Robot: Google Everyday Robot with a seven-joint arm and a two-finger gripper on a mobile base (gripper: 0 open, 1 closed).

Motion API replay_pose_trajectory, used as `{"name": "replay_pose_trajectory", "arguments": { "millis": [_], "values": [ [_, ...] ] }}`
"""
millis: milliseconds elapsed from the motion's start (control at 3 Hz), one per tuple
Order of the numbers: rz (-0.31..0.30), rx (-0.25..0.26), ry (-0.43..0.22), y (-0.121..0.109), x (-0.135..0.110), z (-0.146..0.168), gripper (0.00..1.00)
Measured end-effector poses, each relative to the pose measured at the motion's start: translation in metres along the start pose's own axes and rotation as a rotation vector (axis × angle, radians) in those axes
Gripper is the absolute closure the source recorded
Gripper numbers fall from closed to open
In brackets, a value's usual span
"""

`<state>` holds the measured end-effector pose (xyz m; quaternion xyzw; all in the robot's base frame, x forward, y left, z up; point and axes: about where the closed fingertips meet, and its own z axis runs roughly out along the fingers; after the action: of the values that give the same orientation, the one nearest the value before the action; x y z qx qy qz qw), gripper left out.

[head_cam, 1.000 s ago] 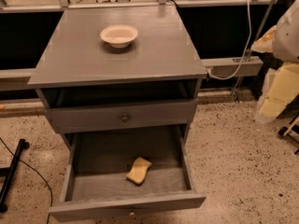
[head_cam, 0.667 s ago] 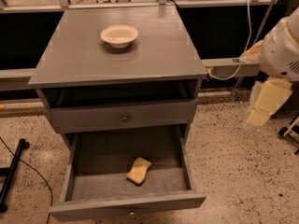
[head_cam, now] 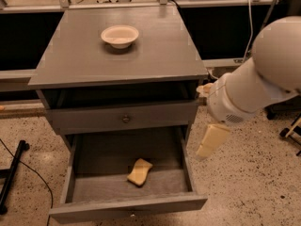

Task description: Pick sponge from middle drawer and place on counter

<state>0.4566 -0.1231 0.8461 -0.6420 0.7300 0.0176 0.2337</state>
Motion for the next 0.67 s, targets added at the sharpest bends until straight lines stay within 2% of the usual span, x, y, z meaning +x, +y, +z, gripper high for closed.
{"name": "replay_pose_trajectory", "arguments": {
  "millis": [333, 667],
  "values": [
    [0.002, 0.077, -0.028, -0.0166, -0.0075, 0.0013, 0.00],
    [0.002, 0.077, -0.028, -0.0166, -0.0075, 0.0013, 0.00]
  ]
}}
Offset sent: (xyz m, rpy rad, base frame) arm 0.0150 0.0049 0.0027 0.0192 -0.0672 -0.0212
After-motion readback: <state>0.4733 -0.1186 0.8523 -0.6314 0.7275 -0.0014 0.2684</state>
